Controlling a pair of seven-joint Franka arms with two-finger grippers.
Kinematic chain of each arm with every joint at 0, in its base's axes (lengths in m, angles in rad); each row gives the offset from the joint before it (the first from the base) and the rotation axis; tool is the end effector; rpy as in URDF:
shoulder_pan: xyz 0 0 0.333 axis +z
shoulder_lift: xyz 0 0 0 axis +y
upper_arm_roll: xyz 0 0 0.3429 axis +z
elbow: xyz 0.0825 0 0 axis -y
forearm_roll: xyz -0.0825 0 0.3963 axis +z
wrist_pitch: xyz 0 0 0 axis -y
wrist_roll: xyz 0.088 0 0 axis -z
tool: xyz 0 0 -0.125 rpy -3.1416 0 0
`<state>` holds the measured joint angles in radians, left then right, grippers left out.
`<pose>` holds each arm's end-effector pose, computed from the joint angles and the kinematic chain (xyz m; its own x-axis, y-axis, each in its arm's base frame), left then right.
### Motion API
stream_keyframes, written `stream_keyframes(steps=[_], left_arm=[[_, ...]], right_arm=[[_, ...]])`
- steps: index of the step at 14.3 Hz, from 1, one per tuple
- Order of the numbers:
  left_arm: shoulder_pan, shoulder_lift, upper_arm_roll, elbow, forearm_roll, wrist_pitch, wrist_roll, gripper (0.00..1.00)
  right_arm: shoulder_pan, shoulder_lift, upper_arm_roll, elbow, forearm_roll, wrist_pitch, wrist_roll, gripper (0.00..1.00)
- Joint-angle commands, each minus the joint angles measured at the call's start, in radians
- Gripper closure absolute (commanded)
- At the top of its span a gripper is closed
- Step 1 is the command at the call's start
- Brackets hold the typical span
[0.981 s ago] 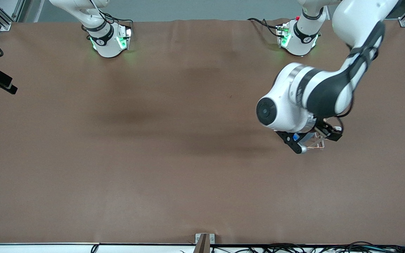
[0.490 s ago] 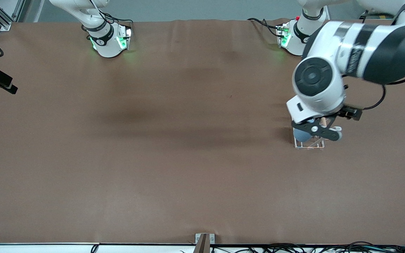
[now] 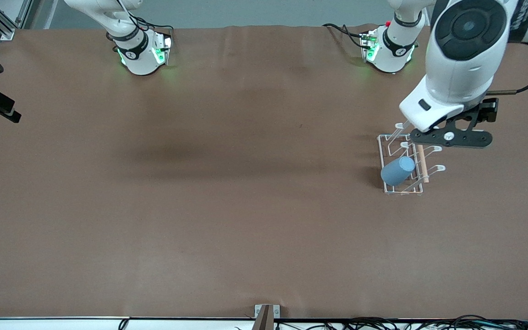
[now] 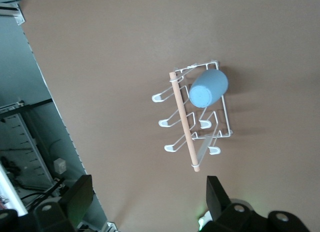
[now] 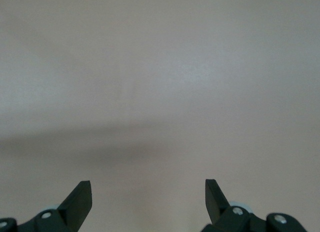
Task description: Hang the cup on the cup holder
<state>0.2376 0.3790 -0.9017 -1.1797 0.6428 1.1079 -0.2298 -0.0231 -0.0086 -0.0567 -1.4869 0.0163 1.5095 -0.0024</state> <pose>0.5799 -0.1929 0.6294 0.9580 -0.2004 -0.2050 -0.2680 -0.8801 -0.3920 0.5568 -0.0426 0.6732 0.9966 -0.0763 0.0312 -0.0758 -0.9970 -0.0166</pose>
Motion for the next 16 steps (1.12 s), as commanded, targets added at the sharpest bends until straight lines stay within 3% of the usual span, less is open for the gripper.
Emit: stream_keyframes(steps=[1,3,6,8,13,16], left_arm=[[0.017,-0.025,0.007,-0.014,-0.049,0.053,-0.013,0.00],[-0.006,-0.072,0.088,-0.024,-0.131,0.127,-0.016,0.00],[-0.136,-0.181,0.411,-0.063,-0.395,0.206,-0.002,0.00],[-0.197,-0.225,0.562,-0.098,-0.497,0.225,0.001,0.00],[-0.231,-0.307,0.733,-0.196,-0.629,0.243,0.010,0.00],[-0.228,-0.446,0.770,-0.401,-0.644,0.376,0.049,0.00]], right_arm=[[-0.006,0.006,0.003,0.013,-0.022,-0.005,-0.004,0.00],[-0.011,0.007,0.002,0.013,-0.024,-0.012,-0.001,0.00],[-0.018,0.012,0.002,0.013,-0.024,-0.008,0.004,0.00],[-0.035,0.021,0.002,0.014,-0.022,-0.002,0.004,0.00],[-0.031,0.019,0.002,0.017,-0.025,-0.003,0.004,0.00],[-0.023,0.018,0.005,0.016,-0.045,-0.005,0.005,0.00]])
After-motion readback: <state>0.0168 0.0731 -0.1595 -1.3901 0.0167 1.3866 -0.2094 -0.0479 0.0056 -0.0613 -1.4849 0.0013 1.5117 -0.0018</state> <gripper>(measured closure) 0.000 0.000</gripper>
